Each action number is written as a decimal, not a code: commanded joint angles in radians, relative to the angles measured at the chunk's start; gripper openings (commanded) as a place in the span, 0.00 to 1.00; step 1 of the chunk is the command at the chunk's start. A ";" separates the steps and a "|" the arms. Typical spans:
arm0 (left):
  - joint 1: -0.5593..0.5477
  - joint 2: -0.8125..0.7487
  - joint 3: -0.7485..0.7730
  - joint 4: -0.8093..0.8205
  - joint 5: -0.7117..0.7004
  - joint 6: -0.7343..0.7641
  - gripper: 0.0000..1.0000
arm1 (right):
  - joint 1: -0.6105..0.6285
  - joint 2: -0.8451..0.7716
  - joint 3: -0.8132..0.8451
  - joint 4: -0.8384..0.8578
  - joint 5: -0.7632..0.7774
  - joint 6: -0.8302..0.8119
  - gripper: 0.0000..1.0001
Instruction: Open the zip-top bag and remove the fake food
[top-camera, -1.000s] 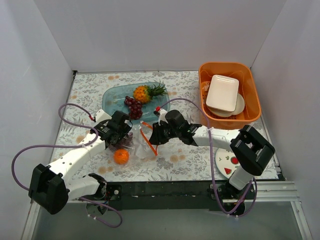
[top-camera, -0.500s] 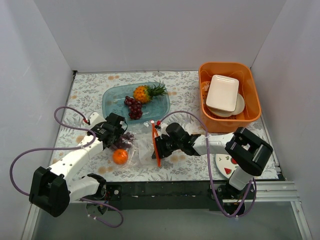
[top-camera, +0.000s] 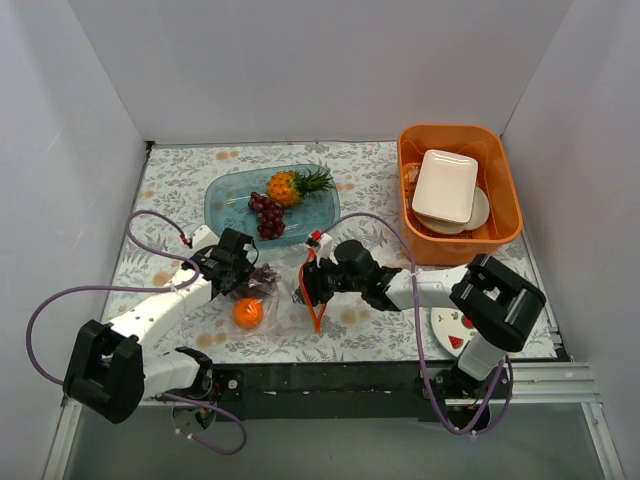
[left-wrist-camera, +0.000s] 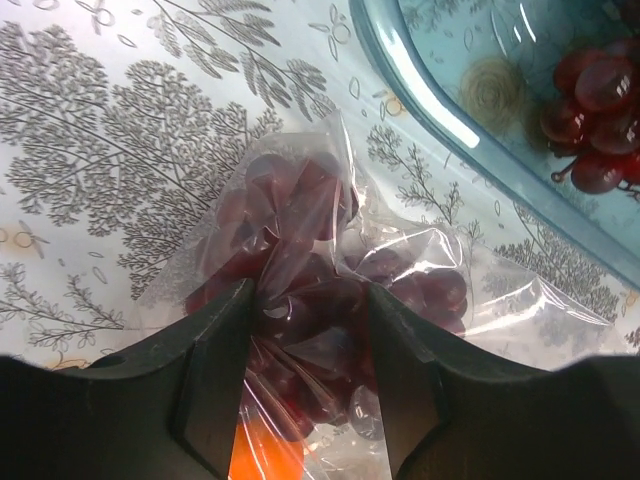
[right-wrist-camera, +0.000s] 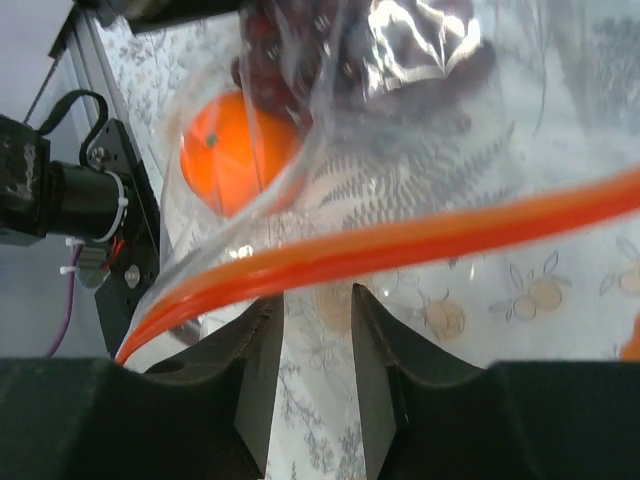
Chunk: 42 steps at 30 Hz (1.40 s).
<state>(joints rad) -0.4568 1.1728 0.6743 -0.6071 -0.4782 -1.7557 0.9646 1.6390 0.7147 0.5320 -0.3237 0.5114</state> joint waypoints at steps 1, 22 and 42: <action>0.004 0.024 -0.030 0.076 0.110 0.071 0.47 | 0.006 0.083 0.065 0.149 0.018 -0.044 0.41; 0.004 -0.002 0.040 0.092 0.243 0.194 0.50 | 0.008 0.078 -0.144 0.108 0.164 0.030 0.45; 0.003 -0.015 0.206 -0.011 0.314 0.300 0.64 | 0.008 0.081 -0.055 0.387 0.112 -0.030 0.42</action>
<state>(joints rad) -0.4538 1.2018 0.8612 -0.5598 -0.1673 -1.4830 0.9691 1.6817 0.6453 0.7937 -0.2173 0.5144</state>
